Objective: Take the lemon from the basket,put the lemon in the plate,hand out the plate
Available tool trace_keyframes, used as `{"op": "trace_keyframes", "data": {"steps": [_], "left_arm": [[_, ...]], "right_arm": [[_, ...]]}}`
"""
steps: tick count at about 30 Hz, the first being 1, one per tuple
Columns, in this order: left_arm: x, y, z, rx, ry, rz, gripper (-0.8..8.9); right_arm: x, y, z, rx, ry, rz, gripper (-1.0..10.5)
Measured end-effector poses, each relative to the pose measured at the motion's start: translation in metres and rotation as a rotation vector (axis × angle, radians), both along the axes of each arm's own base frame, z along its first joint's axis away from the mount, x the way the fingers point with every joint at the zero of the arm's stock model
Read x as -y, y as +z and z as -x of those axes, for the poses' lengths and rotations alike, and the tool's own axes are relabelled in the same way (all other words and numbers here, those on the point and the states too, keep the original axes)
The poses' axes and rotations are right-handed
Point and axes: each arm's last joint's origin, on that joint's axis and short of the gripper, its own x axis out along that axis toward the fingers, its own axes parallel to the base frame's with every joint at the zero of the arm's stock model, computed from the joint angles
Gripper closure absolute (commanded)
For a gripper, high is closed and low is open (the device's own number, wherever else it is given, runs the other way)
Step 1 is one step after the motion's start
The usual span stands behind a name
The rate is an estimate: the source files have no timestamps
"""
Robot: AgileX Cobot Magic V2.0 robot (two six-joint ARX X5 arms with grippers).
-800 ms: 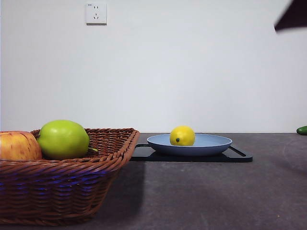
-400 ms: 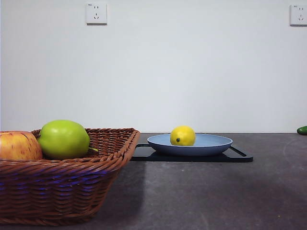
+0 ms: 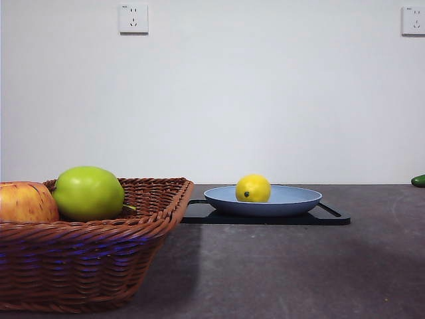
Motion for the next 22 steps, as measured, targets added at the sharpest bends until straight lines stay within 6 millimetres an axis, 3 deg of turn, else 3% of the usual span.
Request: {"op": "trace_keyframes", "data": {"steps": [11,22], "left_arm": [[0.0,0.0,0.0,0.0,0.0,0.0,8.05],[0.0,0.0,0.0,0.0,0.0,0.0,8.05]], "right_arm": [[0.003,-0.013,0.006,-0.088,-0.03,0.003,9.4],[0.003,-0.012,0.007,-0.081,-0.036,-0.007,9.4]]}}
